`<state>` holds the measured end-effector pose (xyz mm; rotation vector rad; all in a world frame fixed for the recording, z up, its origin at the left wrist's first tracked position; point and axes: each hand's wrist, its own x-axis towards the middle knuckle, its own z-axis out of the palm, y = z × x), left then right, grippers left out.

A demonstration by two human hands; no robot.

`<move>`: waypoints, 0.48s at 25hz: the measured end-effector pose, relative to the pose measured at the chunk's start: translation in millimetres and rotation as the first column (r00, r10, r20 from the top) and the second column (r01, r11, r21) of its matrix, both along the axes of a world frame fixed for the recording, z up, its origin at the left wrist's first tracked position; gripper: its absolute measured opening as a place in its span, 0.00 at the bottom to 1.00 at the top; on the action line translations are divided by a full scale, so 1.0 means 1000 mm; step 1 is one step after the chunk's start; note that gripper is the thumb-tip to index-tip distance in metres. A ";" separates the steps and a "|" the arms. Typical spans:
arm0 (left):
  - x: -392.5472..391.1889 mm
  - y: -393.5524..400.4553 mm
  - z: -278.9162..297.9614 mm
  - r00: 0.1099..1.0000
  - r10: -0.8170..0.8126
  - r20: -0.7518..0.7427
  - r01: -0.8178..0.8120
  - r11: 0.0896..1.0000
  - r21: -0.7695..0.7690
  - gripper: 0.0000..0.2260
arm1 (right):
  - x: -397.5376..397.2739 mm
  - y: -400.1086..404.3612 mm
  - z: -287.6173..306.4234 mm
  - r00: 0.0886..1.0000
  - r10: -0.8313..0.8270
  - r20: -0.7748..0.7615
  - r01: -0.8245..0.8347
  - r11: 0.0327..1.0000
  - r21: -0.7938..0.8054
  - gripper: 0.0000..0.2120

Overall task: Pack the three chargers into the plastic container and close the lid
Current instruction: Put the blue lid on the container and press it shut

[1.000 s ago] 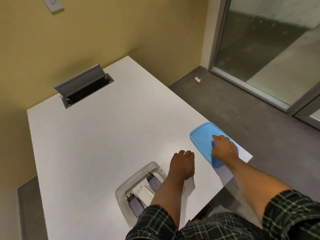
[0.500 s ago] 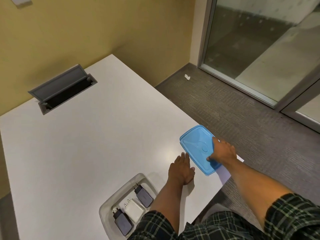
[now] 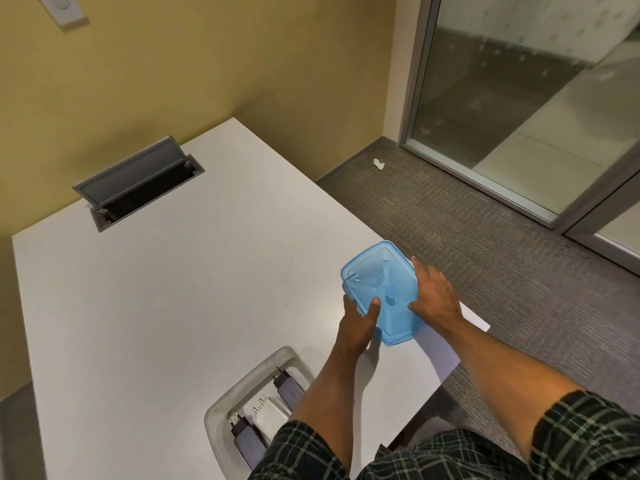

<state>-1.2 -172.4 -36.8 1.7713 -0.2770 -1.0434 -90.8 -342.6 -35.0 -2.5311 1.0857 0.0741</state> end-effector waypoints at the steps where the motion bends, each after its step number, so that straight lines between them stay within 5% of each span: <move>1: 0.005 0.003 0.004 0.997 0.062 -0.039 -0.063 0.998 -0.017 0.33 | 0.003 0.003 0.005 0.999 0.002 0.044 -0.002 1.000 0.002 0.47; 8: 0.052 0.033 0.038 0.917 0.348 -0.196 -0.368 0.927 -0.076 0.29 | 0.033 0.030 0.034 0.902 0.183 0.391 -0.192 0.981 -0.018 0.28; 12: 0.077 0.073 0.058 0.782 0.505 -0.365 -0.562 0.824 -0.066 0.37 | 0.051 0.057 0.045 0.761 0.490 0.426 -0.386 0.869 -0.310 0.25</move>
